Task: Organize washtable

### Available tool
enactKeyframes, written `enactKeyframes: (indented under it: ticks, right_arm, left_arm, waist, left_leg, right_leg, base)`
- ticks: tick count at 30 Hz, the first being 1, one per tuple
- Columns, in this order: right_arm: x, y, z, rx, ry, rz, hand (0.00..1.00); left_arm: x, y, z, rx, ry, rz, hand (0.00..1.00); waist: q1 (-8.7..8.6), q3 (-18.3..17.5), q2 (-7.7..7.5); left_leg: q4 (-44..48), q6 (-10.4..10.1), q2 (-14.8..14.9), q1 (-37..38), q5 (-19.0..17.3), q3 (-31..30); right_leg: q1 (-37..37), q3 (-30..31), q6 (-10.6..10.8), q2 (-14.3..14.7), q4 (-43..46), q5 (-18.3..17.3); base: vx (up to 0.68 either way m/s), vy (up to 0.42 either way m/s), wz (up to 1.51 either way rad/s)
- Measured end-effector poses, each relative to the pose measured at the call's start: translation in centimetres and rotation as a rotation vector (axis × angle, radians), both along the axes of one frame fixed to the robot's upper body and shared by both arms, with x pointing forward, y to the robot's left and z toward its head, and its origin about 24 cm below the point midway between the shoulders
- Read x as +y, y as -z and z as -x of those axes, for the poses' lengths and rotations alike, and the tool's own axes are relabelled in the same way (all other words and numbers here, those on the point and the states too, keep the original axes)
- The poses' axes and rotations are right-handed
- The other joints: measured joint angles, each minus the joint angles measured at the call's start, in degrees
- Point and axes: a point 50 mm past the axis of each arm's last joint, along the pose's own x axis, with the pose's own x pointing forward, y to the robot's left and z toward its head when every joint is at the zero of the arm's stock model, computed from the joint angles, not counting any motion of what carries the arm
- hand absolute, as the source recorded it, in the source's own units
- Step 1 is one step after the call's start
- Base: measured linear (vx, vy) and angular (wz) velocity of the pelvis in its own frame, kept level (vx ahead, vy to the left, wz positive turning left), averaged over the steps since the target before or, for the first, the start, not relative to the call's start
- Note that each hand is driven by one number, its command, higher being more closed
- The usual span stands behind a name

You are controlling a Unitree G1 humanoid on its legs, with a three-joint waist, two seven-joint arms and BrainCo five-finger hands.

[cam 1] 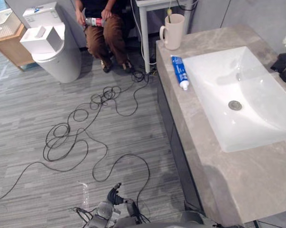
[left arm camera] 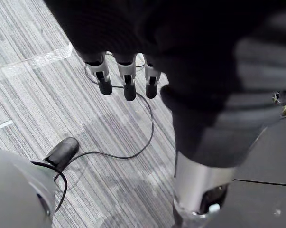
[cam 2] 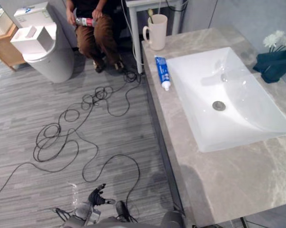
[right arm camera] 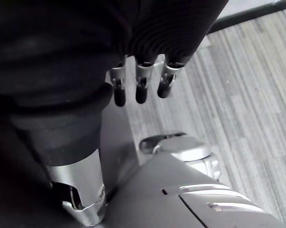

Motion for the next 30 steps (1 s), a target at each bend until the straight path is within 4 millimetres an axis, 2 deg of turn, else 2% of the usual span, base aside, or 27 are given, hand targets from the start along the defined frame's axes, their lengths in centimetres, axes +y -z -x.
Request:
enactKeyframes:
  ticks: [7, 12, 18, 20, 22, 23, 24, 25, 26, 27, 29, 30]
  right_arm:
    - [1.1, 0.1, -0.6, -0.022, -0.011, -0.024, 0.0]
    - [1.4, 0.3, 0.0, -0.001, 0.001, -0.034, 0.0]
    - [1.9, 0.4, 0.2, 0.002, 0.002, -0.047, 0.0]
    - [2.1, 0.4, 0.0, -0.005, 0.002, -0.053, 0.0]
    - [2.4, 0.4, -0.4, -0.014, 0.003, -0.059, 0.0]
    - [2.3, 0.4, -0.4, -0.015, 0.004, -0.058, 0.0]
    - [2.1, 0.3, -0.6, -0.02, 0.006, -0.051, 0.0]
    - [1.9, 0.2, -0.7, -0.024, 0.009, -0.043, 0.0]
    - [1.6, 0.0, -1.0, -0.037, 0.004, -0.034, 0.0]
    - [1.6, 0.0, -1.2, -0.044, 0.0, -0.033, 0.0]
    - [1.6, -0.1, -1.4, -0.053, -0.012, -0.024, 0.0]
    - [1.6, -0.2, -1.5, -0.055, -0.015, -0.022, 0.0]
  left_arm:
    - [0.4, -0.4, -0.9, -0.023, -0.002, -0.01, 0.0]
    - [0.8, -0.4, -0.8, -0.021, -0.002, -0.021, 0.0]
    - [1.8, -0.3, -0.4, -0.004, -0.003, -0.049, 0.0]
    - [2.2, -0.4, -0.5, -0.007, 0.0, -0.061, 0.0]
    - [2.8, -0.5, -0.4, -0.003, 0.004, -0.083, 0.0]
    - [3.0, -0.5, -0.4, -0.001, 0.004, -0.088, 0.0]
    - [3.0, -0.5, -0.4, 0.0, 0.006, -0.092, 0.0]
    - [3.0, -0.5, -0.5, -0.003, 0.01, -0.095, 0.0]
    - [3.2, -0.6, -0.5, -0.005, 0.01, -0.102, 0.0]
    - [3.4, -0.6, -0.6, -0.006, 0.008, -0.107, 0.0]
    - [3.7, -1.0, -1.3, -0.025, 0.01, -0.121, 0.0]
    - [3.7, -1.0, -1.3, -0.028, 0.01, -0.122, 0.0]
  waist:
    - [-0.09, 1.5, -2.38]
    - [-0.04, 2.1, -3.41]
    - [0.0, 2.0, -4.8]
    - [-0.02, 2.1, -5.56]
    - [0.07, 2.4, -6.6]
    - [0.16, 2.5, -6.49]
    - [0.27, 3.1, -5.34]
    - [0.28, 3.3, -4.62]
    - [0.74, 3.2, -3.4]
    - [0.83, 3.2, -3.18]
    - [0.73, 3.2, -3.16]
    - [0.65, 3.2, -3.15]
  left_leg:
    - [-1.2, -0.2, -0.1, -0.5, 0.9, -0.5]
    - [-1.3, 0.3, -0.5, -0.7, 1.9, -3.7]
    - [-1.2, 0.5, -1.0, -2.7, 1.9, -4.5]
    - [1.2, 1.5, -1.2, -5.2, 1.0, -4.3]
    - [8.4, 2.0, -0.5, -8.9, -3.1, -3.4]
    - [11.9, 2.0, 0.1, -10.4, -5.3, -3.0]
    - [16.2, 1.9, 1.8, -12.1, -8.3, -2.7]
    - [17.5, 1.8, 2.7, -12.4, -9.3, -2.5]
    - [18.8, 1.9, 4.8, -12.3, -10.5, -1.0]
    - [19.1, 1.8, 5.6, -12.3, -10.5, -0.3]
    - [18.7, 1.9, 6.1, -11.5, -10.3, 1.7]
    - [18.7, 2.0, 6.1, -11.3, -10.3, 2.1]
  right_leg:
    - [-0.4, -0.4, -0.1, 0.2, 0.0, 0.0]
    - [1.5, -3.3, -0.2, -0.3, 0.2, -0.4]
    - [0.1, -4.9, 0.9, -1.1, 1.9, -2.4]
    - [-0.9, -4.1, 1.3, -1.6, 1.8, -2.3]
    - [-1.5, -3.2, 2.7, -2.6, 1.0, -1.0]
    - [-1.6, -2.3, 2.8, -2.7, 0.7, 0.2]
    - [-1.7, -0.8, 3.3, -1.9, 1.1, 1.8]
    - [-1.8, -0.2, 3.4, -1.2, 1.1, 3.0]
    - [-3.2, 1.3, 2.3, 0.5, 1.7, 6.3]
    - [-4.0, 1.4, 1.7, 1.1, 2.5, 7.2]
    - [-7.1, -1.1, -0.8, 1.8, 6.0, 9.1]
    - [-7.5, -2.3, -1.1, 1.8, 6.7, 9.3]
  base:
    - [0.01, -0.019, 0.02]
    - [-0.03, 0.001, 0.33]
    - [-0.07, 0.022, 0.24]
    - [0.03, 0.027, 0.09]
    - [0.08, 0.022, -0.16]
    - [0.1, 0.018, -0.32]
    - [0.09, 0.028, -0.35]
    - [0.11, 0.079, -0.67]
    - [0.1, 0.084, -0.67]
    - [0.12, 0.109, -0.74]
    - [0.12, 0.084, -0.4]
    - [0.11, 0.077, -0.22]
